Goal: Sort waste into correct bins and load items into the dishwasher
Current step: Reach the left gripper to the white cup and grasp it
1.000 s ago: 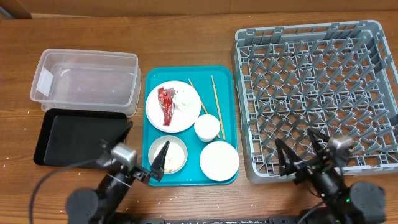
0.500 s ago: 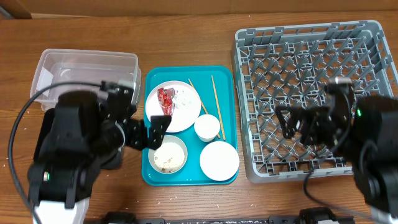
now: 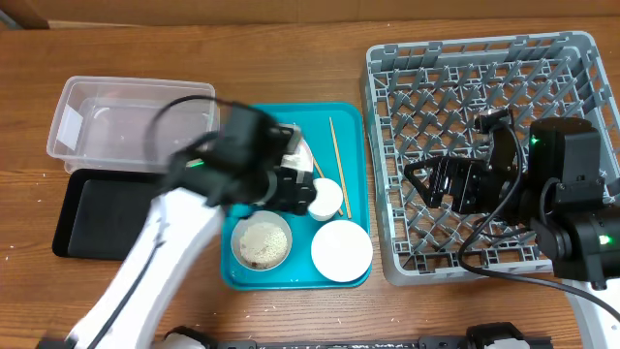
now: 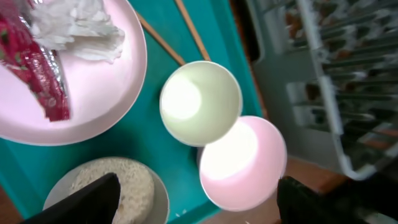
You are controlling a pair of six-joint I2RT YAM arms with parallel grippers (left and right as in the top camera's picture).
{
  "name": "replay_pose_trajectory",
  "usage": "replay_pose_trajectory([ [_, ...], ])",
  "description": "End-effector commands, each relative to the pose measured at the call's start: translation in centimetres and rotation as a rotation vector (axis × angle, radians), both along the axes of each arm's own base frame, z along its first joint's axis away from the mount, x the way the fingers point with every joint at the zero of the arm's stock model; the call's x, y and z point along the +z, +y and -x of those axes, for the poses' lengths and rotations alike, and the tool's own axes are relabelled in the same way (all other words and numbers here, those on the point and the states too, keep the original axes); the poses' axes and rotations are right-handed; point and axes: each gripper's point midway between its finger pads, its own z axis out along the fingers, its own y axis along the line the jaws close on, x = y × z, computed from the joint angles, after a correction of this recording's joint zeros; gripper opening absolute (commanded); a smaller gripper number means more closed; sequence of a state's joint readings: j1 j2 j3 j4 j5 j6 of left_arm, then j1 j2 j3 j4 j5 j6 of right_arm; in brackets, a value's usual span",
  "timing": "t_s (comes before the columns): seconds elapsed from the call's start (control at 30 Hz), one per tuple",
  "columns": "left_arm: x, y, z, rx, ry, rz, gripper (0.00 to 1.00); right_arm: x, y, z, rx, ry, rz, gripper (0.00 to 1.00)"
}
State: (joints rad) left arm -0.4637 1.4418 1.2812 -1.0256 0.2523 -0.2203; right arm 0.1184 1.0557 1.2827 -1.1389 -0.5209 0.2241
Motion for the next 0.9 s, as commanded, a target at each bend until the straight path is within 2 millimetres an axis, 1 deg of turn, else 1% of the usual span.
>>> replay_pose_trajectory([
  [0.0,-4.0,-0.1,-2.1,0.079,-0.001,-0.175,0.79,0.9,0.1,0.6,0.0,-0.002,-0.02,0.96],
  [0.03,-4.8,-0.5,-2.5,0.085,0.01,-0.177,0.77,0.7,0.1,0.7,0.0,0.007,-0.019,0.96],
  [0.1,-6.3,-1.0,-3.1,0.104,0.032,-0.178,0.72,0.4,0.1,1.0,0.0,0.026,-0.016,0.96],
  [0.13,-7.3,-1.2,-3.5,0.113,0.05,-0.18,0.68,0.3,0.0,1.2,0.0,0.037,-0.015,0.96],
  [0.17,-7.9,-1.3,-3.7,0.115,0.063,-0.179,0.63,0.2,0.0,1.3,0.0,0.044,-0.014,0.96],
  [0.23,-9.1,-1.3,-3.7,0.121,0.091,-0.192,0.55,0.1,0.0,1.5,0.0,0.051,-0.013,0.95],
  [0.27,-9.8,-1.2,-3.6,0.121,0.109,-0.204,0.44,0.0,0.0,1.5,0.0,0.055,-0.013,0.95],
  [0.33,-10.1,-1.4,-3.4,0.116,0.127,-0.197,0.31,0.0,0.0,1.5,0.0,0.055,-0.013,0.95],
  [0.4,-10.0,-1.6,-3.4,0.112,0.131,-0.186,0.07,0.0,0.0,1.5,0.0,0.055,-0.013,0.95],
  [0.43,-9.8,-1.6,-3.4,0.112,0.13,-0.183,0.04,0.0,0.0,1.5,0.0,0.054,-0.013,0.95],
  [0.53,-8.4,-1.2,-3.8,0.127,0.116,-0.173,0.04,0.0,-0.1,1.5,-0.003,0.053,-0.009,0.95],
  [0.67,-4.9,-0.3,-4.6,0.17,0.087,-0.112,0.04,-0.3,0.0,0.6,-0.007,0.024,-0.008,0.95],
  [0.77,-1.2,-0.6,-4.8,0.125,0.079,0.059,0.04,-1.2,0.0,0.4,-0.005,0.042,-0.006,0.93],
  [0.83,1.4,-1.2,-4.5,0.056,0.081,0.224,0.04,-1.3,0.2,0.3,0.006,0.05,-0.015,0.93],
  [0.87,3.2,-1.5,-4.0,0.004,0.084,0.337,0.04,-0.9,0.9,0.4,0.046,0.035,-0.038,0.93],
])
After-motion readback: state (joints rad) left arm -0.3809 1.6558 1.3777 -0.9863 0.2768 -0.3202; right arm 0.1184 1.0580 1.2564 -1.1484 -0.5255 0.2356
